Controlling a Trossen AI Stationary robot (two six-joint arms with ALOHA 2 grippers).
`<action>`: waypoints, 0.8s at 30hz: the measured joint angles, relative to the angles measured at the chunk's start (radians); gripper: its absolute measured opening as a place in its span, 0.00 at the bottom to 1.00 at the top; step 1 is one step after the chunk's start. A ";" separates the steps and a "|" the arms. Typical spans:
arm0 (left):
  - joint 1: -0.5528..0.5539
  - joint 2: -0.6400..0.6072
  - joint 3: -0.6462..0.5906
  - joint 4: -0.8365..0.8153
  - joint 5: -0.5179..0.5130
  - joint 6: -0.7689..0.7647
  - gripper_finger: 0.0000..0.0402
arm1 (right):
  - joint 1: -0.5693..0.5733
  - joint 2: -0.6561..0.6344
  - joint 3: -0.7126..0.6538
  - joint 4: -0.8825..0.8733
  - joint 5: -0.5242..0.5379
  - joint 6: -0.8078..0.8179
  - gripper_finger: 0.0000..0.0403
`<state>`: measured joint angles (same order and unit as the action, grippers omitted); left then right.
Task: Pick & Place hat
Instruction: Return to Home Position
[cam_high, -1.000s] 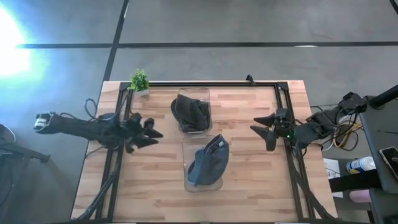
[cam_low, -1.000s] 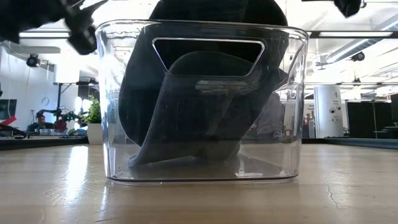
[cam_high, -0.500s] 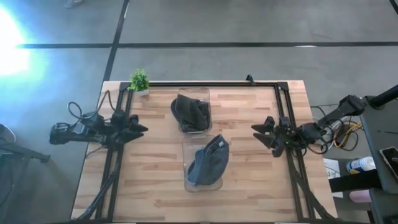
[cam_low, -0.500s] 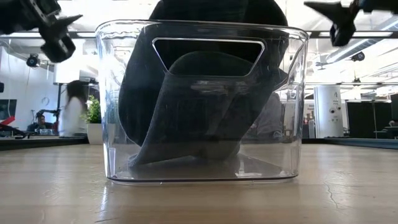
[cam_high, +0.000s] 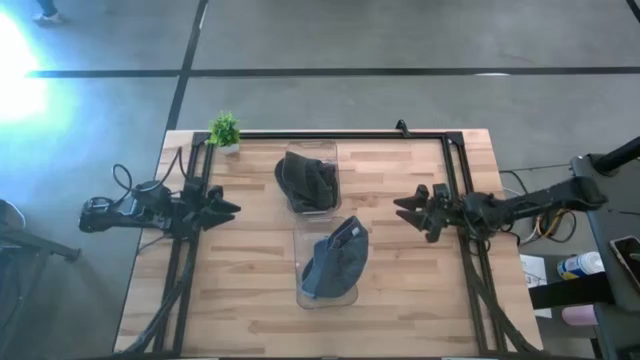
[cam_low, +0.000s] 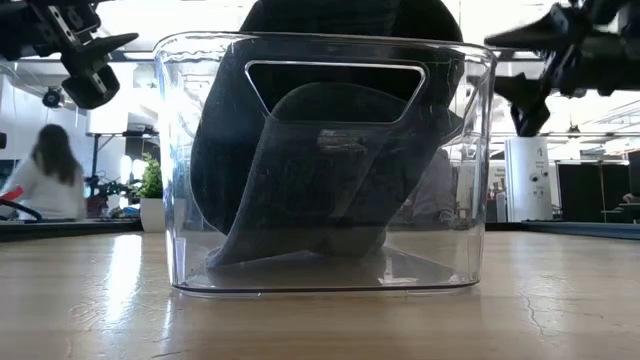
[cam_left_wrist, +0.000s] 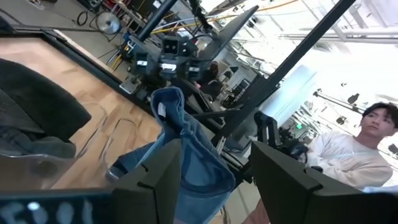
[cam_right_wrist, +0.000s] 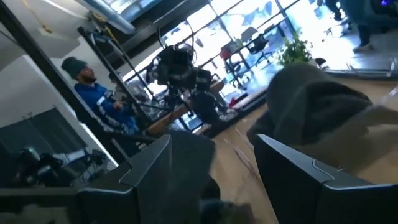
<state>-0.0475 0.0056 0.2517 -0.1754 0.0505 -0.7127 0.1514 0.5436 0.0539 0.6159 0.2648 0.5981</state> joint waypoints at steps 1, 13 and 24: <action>0.000 0.005 -0.002 0.003 0.000 0.000 0.46 | -0.027 -0.012 -0.017 0.001 -0.037 0.002 0.56; 0.000 0.014 -0.066 0.004 0.000 -0.002 0.46 | -0.078 -0.059 -0.045 -0.205 -0.117 0.086 0.56; -0.010 -0.006 -0.197 0.076 -0.016 0.000 0.46 | -0.078 -0.122 -0.045 -0.391 -0.115 0.095 0.56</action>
<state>-0.0570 -0.0002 0.0551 -0.0994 0.0345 -0.7124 0.0739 0.4215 0.0090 0.2245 0.1498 0.6930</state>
